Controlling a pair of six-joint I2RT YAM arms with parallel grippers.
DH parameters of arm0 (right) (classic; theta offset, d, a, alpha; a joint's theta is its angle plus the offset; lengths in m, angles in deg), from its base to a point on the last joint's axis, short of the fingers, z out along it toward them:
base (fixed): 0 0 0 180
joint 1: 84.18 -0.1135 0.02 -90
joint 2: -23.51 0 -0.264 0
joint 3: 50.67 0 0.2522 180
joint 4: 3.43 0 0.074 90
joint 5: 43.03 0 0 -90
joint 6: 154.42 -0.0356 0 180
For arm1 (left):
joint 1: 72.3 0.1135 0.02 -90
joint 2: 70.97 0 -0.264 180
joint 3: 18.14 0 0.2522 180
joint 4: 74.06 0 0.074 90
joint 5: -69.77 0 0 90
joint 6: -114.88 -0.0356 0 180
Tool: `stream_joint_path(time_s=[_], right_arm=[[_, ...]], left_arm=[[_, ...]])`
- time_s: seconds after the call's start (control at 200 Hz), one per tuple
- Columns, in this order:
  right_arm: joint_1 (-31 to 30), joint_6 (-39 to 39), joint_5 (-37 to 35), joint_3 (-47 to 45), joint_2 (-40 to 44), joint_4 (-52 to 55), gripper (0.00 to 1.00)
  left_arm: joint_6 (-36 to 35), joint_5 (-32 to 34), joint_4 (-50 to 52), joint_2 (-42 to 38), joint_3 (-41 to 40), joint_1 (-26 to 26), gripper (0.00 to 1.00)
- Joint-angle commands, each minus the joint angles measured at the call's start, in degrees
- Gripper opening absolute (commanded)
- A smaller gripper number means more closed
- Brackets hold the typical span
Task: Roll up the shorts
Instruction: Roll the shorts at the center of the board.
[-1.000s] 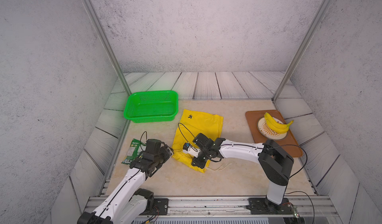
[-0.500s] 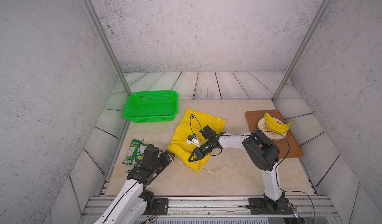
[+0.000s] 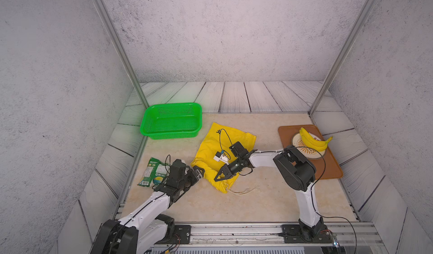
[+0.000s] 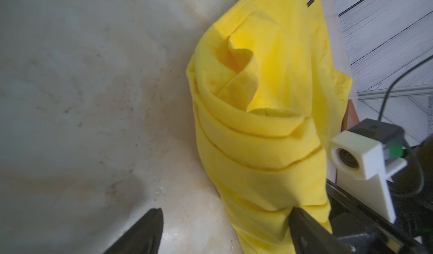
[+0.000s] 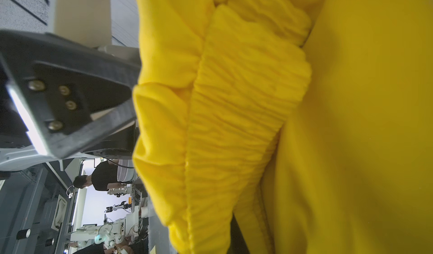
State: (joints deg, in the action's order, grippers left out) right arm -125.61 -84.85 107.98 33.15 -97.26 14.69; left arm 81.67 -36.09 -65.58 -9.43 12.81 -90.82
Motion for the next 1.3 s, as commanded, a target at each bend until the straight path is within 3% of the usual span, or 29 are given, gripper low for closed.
stream_joint_path(time_s=[0.0,0.11,0.215,0.32,0.485,0.601,0.666,1.071,1.296], right_arm=[[1.29,-0.86,-7.74,-2.03,-2.54,2.49,0.00],[1.82,-0.63,-7.68,-2.21,-2.39,2.89,0.01],[2.14,0.15,-8.69,-2.45,-2.19,4.21,0.09],[2.77,0.85,-9.79,-2.91,-1.69,5.36,0.21],[2.97,2.94,-11.34,-3.18,-0.24,8.76,0.34],[3.11,4.57,-13.98,-3.79,1.63,11.52,0.37],[3.03,5.62,-16.23,-3.71,2.62,14.03,0.38],[3.01,7.30,-30.67,-8.54,10.84,20.01,0.41],[1.73,6.48,-37.51,-10.26,20.91,21.42,0.41]], left_arm=[[-0.76,1.40,-4.33,5.90,2.18,-0.28,0.89],[-0.87,2.09,-6.47,12.47,3.33,-0.28,0.89],[-1.03,2.28,-7.20,17.78,5.21,-0.28,0.88],[-0.72,2.85,-5.20,23.36,7.69,-0.28,0.80],[0.42,2.60,-4.09,31.65,10.78,-0.25,0.50],[1.09,1.90,-5.17,33.88,11.17,-0.20,0.15],[0.96,1.70,-5.01,33.92,11.19,-0.19,0.00],[-0.98,1.44,0.18,24.23,9.15,-0.28,0.00],[-1.24,0.87,4.55,16.90,7.86,-0.28,0.00]])
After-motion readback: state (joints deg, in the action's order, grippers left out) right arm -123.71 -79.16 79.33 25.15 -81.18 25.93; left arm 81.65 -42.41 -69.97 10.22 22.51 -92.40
